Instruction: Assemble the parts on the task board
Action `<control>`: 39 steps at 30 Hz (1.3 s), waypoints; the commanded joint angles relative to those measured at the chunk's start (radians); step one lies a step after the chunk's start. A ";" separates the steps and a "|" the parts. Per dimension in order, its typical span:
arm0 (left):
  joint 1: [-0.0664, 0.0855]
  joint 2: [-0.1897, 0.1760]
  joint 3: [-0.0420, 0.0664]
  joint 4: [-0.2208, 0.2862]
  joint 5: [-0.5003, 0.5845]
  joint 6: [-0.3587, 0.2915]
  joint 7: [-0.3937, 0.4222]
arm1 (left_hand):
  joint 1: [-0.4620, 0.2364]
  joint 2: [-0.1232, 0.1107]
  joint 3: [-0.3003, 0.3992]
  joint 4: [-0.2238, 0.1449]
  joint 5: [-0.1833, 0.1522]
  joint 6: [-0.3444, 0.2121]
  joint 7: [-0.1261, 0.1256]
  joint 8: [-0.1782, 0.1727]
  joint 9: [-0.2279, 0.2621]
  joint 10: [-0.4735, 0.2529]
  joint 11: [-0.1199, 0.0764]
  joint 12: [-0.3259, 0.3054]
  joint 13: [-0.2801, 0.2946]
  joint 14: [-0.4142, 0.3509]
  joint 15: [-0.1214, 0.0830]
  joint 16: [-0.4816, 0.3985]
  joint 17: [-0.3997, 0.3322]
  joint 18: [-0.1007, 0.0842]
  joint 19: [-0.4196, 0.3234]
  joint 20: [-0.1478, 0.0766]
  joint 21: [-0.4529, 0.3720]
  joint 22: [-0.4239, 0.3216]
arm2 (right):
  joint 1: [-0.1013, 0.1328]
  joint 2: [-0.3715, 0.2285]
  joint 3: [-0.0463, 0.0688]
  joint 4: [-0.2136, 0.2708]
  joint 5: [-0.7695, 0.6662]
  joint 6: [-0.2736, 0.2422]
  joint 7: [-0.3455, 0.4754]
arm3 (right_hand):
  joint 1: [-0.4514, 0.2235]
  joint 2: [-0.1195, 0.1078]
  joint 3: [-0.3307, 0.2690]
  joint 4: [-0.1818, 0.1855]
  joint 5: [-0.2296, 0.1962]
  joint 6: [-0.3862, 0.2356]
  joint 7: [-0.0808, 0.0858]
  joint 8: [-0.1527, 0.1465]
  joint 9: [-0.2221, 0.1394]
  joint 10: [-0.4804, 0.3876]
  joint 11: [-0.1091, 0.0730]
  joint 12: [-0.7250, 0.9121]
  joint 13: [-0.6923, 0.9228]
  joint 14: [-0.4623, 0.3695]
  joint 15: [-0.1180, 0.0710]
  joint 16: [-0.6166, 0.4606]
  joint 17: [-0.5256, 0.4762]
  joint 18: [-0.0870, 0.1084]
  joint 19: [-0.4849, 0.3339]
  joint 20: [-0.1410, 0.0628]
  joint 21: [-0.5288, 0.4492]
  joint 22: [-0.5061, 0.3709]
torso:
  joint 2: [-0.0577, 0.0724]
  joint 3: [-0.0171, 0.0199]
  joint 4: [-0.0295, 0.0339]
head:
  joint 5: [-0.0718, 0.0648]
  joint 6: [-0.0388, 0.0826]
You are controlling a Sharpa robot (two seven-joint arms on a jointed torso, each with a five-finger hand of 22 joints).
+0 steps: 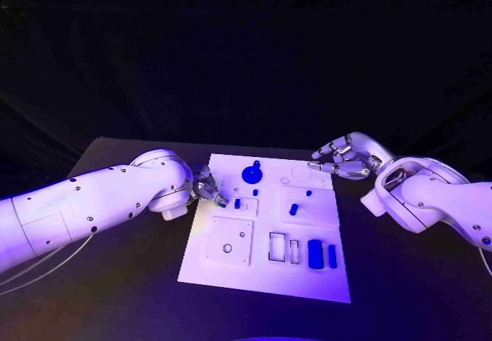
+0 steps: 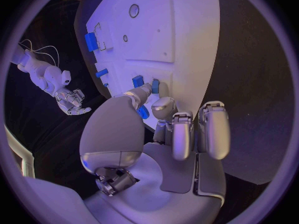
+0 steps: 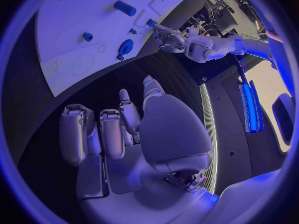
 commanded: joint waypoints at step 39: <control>-0.004 0.014 -0.003 -0.016 -0.007 0.014 -0.028 | -0.078 -0.025 -0.100 0.082 0.003 0.020 -0.019 0.050 0.016 0.021 -0.002 0.026 0.023 0.104 -0.009 0.003 0.263 -0.019 0.023 -0.008 0.009 0.067 | -0.001 -0.003 0.000 0.004 -0.003 0.009 0.010 | -0.008 0.005 -0.008 0.001 0.005 -0.007 0.001 0.005 0.001 0.000 -0.001 -0.003 -0.001 0.060 -0.010 -0.007 0.077 0.019 -0.005 -0.004 -0.009 0.147 | 0.000 -0.0003 0.0007 | -0.007 0.000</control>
